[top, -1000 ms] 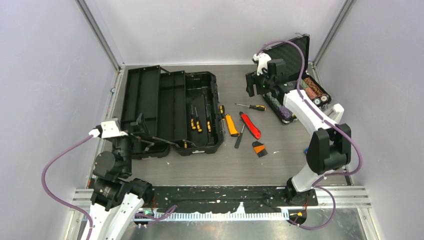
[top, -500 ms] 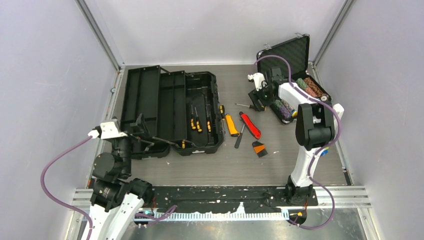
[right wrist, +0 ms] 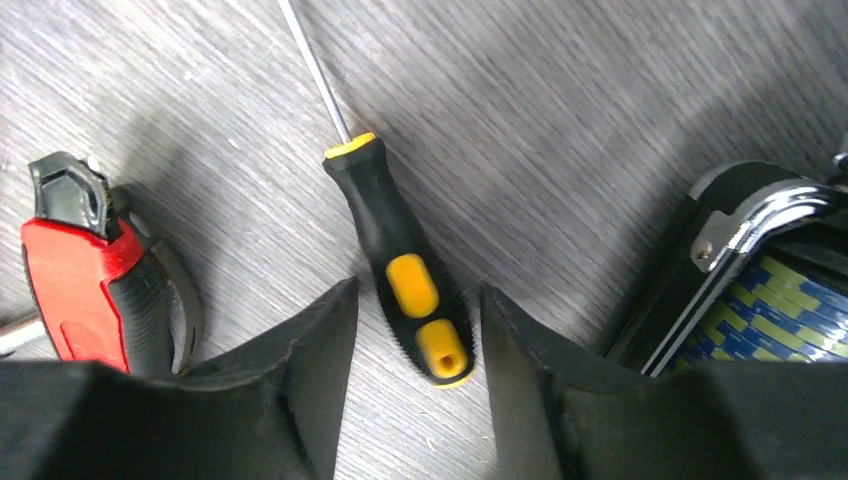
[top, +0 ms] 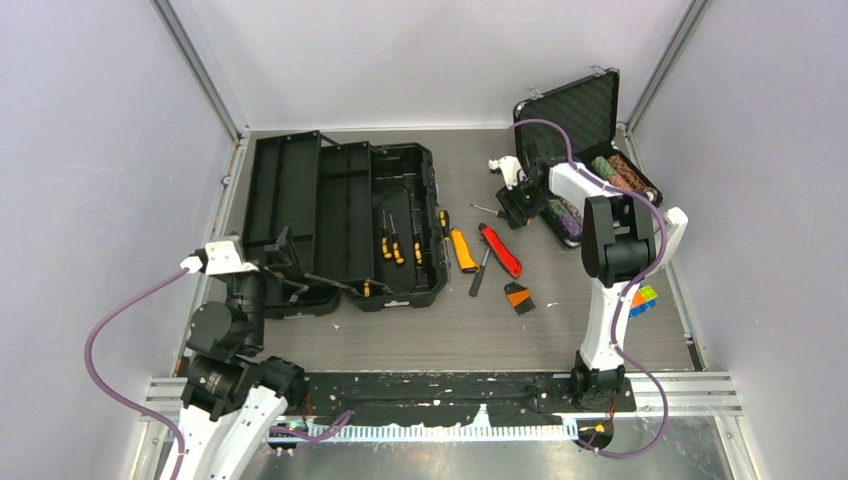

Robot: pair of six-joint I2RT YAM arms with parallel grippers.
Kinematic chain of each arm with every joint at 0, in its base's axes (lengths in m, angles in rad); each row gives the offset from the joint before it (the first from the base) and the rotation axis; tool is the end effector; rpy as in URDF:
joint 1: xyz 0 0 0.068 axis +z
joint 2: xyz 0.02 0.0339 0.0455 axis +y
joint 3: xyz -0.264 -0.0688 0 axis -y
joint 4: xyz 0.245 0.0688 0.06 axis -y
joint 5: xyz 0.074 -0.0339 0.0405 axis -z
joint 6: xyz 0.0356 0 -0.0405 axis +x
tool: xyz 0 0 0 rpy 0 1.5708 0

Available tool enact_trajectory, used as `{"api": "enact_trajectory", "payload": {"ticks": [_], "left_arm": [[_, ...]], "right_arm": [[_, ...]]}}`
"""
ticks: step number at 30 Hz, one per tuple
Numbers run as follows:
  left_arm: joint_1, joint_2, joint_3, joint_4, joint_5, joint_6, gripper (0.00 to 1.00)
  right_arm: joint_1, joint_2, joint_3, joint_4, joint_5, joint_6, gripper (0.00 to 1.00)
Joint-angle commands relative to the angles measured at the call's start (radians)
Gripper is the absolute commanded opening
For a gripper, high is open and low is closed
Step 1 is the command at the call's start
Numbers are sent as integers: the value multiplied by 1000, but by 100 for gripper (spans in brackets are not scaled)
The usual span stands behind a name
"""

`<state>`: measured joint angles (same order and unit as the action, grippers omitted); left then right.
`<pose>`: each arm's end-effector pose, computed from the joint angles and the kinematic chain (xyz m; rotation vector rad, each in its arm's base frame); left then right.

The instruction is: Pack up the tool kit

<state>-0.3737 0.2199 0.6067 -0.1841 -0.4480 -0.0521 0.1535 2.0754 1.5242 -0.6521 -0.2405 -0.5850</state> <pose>0.0713 -0.0114 0.3404 -0.1547 1.3799 -0.0488 0.4205 0.0736 0.1661 -1.0405 2.5191 0.2132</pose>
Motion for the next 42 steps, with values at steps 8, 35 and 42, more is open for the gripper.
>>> {"api": "enact_trajectory", "payload": {"ticks": [8,35,42], "left_arm": [[-5,66,1,38,2,-5,99],[-7,83,-2,41,1,-8,99],[-7,73,-2,39,1,-7,99]], "right_arm": [[16,-119,-39,62,-29,112,16],[540,-364,-61,332,200,1108,8],[642,-297,-78,379,236,1164,15]]}}
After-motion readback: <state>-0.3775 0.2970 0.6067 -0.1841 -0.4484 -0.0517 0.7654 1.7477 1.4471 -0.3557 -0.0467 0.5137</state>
